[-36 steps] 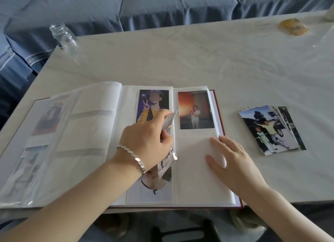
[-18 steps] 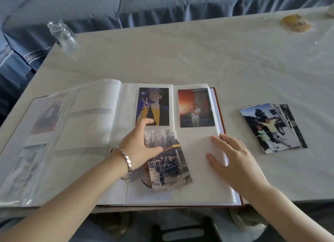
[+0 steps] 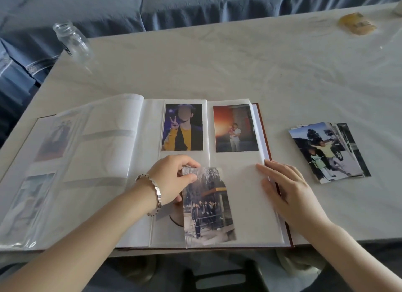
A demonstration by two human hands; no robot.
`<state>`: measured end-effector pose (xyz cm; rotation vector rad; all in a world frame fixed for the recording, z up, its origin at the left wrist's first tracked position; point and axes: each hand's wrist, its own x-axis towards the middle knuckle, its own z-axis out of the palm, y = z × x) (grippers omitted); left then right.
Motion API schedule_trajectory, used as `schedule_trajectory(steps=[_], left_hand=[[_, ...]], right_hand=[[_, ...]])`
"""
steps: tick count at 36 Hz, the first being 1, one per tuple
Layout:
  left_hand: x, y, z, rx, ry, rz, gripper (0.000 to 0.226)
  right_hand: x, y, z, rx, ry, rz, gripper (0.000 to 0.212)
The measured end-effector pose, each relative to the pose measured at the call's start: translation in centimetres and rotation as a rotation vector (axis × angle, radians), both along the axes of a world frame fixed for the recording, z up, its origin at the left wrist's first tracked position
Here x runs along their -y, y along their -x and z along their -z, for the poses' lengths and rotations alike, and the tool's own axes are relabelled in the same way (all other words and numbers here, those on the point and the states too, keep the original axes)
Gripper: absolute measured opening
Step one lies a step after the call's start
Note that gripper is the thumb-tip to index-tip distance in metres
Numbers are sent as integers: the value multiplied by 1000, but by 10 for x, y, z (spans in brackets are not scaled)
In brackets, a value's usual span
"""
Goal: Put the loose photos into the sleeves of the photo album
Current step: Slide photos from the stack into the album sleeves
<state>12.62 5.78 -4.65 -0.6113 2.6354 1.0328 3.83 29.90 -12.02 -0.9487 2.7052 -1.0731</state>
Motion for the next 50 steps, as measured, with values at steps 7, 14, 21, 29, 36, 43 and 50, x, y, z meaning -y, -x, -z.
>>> schedule_trajectory(steps=[7,14,21,29,36,43,50], left_hand=[[-19,13,4,-45,-20,-42,19],[-27,20,8,-37,-4,-44,18],[-14,16,2,92,-168,-109,32],[-20,18,6,35,-319,-202,36],[-40,24,7,-1,-281,-226,24],[-45,25,5,18,-403,-312,24],[-48,23,1,104,-477,-387,33]], right_hand=[[0,-1,5,-9,27,6,49],[0,1,9,-25,42,3,49],[0,1,10,-38,56,5,48],[-1,1,11,-37,58,6,46],[2,0,10,-57,79,5,43],[2,0,10,-68,78,7,41],[2,0,10,-65,73,7,43]])
